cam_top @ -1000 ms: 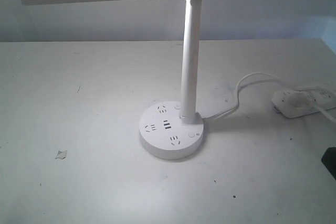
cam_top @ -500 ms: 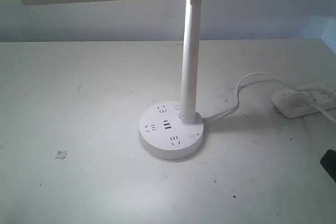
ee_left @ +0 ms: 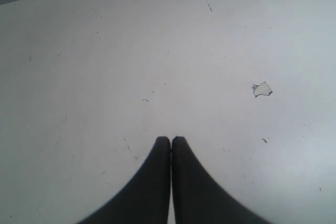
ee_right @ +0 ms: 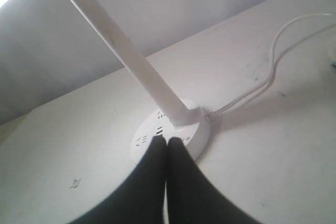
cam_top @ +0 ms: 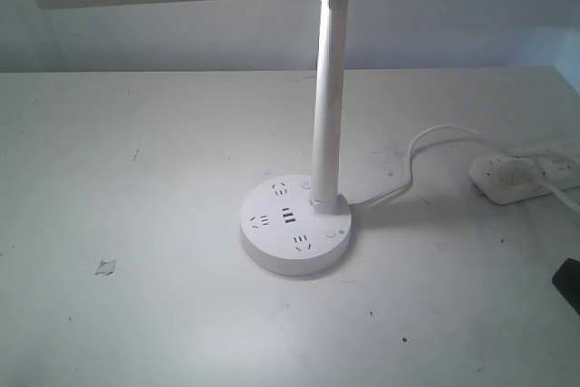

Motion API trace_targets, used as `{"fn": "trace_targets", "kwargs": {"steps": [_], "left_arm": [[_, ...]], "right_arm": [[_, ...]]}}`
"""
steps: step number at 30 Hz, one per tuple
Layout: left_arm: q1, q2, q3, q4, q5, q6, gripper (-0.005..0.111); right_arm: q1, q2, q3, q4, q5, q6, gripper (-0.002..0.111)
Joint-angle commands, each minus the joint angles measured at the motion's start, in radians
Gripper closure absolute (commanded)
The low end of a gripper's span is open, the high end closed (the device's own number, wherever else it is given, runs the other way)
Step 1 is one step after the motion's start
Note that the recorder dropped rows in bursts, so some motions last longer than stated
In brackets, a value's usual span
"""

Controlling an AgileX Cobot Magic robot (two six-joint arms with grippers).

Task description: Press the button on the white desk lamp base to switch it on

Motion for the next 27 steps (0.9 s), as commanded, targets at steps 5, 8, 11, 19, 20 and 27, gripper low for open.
{"fn": "trace_targets", "kwargs": {"steps": [5,8,11,19,20,27], "left_arm": [[0.003,-0.004,0.003,-0.006,-0.001,-0.001,0.107],[0.003,-0.004,0.003,-0.006,-0.001,-0.001,0.107],[0.003,-0.004,0.003,-0.006,-0.001,-0.001,0.107],[0.003,-0.004,0.003,-0.006,-0.001,-0.001,0.107],[0.003,-0.004,0.003,-0.006,-0.001,-0.001,0.107],[0.003,-0.004,0.003,-0.006,-0.001,-0.001,0.107]], "right_arm": [[-0.071,-0.052,0.002,-0.001,0.001,0.002,0.108],[-0.151,-0.076,0.002,-0.001,0.001,0.002,0.108],[-0.259,-0.088,0.002,-0.001,0.001,0.002,0.108],[-0.55,-0.088,0.002,-0.001,0.003,0.002,0.108],[-0.57,-0.088,0.002,-0.001,0.007,0.002,0.108],[-0.579,-0.088,0.002,-0.001,0.009,0.002,0.108]]}}
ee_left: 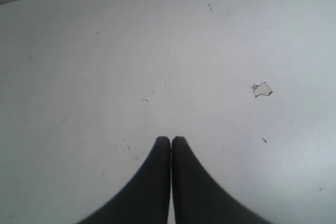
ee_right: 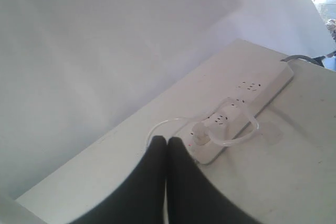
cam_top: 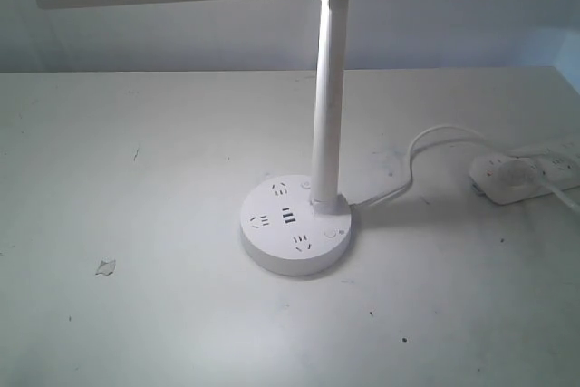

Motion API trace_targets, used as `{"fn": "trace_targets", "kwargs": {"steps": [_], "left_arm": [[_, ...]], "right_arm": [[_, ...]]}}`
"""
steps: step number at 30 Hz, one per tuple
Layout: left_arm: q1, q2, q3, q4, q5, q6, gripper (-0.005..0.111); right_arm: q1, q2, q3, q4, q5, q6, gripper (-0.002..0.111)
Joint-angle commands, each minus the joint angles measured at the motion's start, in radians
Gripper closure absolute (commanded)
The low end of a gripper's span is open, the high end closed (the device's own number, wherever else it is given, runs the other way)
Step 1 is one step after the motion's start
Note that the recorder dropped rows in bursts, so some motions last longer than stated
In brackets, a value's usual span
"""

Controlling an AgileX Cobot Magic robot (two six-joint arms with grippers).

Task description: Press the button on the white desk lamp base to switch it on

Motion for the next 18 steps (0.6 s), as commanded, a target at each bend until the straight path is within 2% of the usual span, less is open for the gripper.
{"fn": "trace_targets", "kwargs": {"steps": [1,18], "left_arm": [[0.001,-0.004,0.003,-0.006,-0.001,-0.001,0.107],[0.001,-0.004,0.003,-0.006,-0.001,-0.001,0.107]], "right_arm": [[-0.007,-0.005,0.002,-0.002,-0.002,-0.002,0.108],[-0.007,-0.005,0.002,-0.006,0.0,-0.013,0.108]]}}
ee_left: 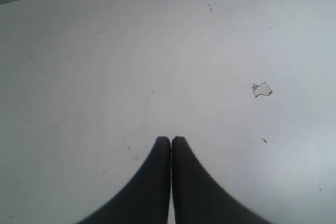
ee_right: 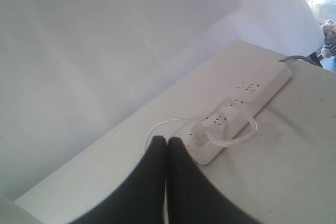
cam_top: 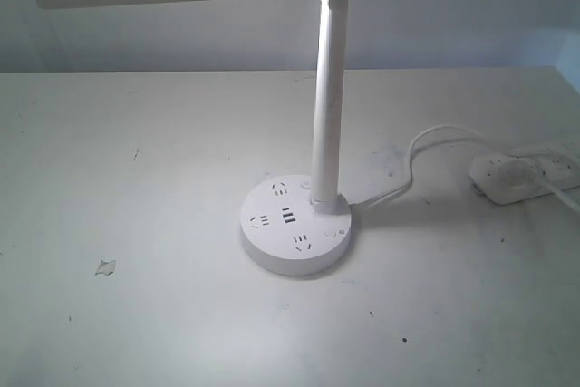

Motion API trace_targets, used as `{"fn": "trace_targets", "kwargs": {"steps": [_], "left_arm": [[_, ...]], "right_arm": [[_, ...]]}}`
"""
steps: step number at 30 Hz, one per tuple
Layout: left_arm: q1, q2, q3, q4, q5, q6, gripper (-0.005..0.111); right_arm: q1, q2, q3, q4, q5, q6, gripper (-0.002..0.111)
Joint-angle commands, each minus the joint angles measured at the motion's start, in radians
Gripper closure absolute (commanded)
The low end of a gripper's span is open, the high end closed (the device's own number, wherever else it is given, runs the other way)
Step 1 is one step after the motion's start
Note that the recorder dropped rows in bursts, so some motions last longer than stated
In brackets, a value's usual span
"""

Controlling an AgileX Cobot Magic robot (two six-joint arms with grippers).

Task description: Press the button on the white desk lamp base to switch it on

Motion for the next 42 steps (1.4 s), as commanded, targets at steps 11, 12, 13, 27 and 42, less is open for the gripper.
{"fn": "trace_targets", "kwargs": {"steps": [11,12,13,27,42], "left_arm": [[0.001,-0.004,0.003,-0.006,-0.001,-0.001,0.107],[0.001,-0.004,0.003,-0.006,-0.001,-0.001,0.107],[0.001,-0.004,0.003,-0.006,-0.001,-0.001,0.107],[0.001,-0.004,0.003,-0.006,-0.001,-0.001,0.107],[0.001,-0.004,0.003,-0.006,-0.001,-0.001,0.107]], "right_arm": [[-0.005,-0.005,0.036,0.176,0.061,-0.711,0.108],[-0.005,-0.005,0.048,0.257,0.042,-0.815,0.108],[-0.003,-0.005,0.048,0.321,0.031,-0.93,0.108],[-0.003,-0.005,0.048,0.619,0.13,-1.341,0.108],[-0.003,-0.005,0.048,0.623,0.126,-1.318,0.108]]}}
